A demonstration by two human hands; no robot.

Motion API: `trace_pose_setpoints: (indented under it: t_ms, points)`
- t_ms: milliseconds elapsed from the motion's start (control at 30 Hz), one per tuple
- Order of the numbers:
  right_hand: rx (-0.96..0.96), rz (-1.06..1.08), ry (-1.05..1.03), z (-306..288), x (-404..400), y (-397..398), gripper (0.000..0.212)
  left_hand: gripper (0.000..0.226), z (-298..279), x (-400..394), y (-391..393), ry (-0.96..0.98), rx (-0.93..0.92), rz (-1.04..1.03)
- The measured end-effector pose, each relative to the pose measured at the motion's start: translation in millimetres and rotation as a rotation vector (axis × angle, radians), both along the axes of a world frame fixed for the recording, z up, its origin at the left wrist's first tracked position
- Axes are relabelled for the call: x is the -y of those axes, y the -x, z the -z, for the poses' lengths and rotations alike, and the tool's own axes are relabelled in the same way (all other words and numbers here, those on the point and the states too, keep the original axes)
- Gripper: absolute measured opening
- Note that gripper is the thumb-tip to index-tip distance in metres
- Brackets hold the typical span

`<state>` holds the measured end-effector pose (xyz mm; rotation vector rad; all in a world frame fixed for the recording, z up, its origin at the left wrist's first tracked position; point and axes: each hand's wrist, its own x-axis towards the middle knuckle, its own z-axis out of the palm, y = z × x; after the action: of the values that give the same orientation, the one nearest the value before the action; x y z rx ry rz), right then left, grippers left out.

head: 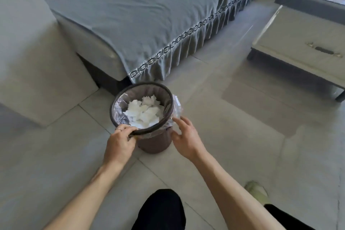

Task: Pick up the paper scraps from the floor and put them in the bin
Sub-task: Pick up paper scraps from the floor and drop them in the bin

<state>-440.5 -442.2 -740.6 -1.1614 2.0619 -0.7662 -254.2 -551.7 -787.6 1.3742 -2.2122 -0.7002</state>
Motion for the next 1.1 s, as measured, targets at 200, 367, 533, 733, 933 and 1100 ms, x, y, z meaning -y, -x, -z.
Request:
trace_pose_setpoints:
  t_ms: [200,367,533,733,933,1100]
  points:
    - [0.150,-0.055,-0.038,-4,50,-83,0.035,0.026,12,14,-85,-0.051,-0.022,-0.222]
    - [0.189,-0.075,-0.036,-5,88,-105,0.027,0.047,-1,26,-113,-0.292,-0.609,-0.810]
    - [0.182,-0.056,-0.104,0,123,-114,0.028,0.030,-12,57,-96,-1.131,-0.977,-0.813]
    - [0.280,-0.138,-0.156,6,147,-118,0.039,0.022,-2,84,-90,-1.006,-1.237,-0.954]
    - [0.252,-0.147,-0.056,-4,184,-115,0.012,0.035,0,151,-99,-0.952,-1.247,-0.911]
    - [0.242,-0.125,0.019,-13,203,-104,0.017,0.042,-3,191,-94,-0.956,-1.201,-0.848]
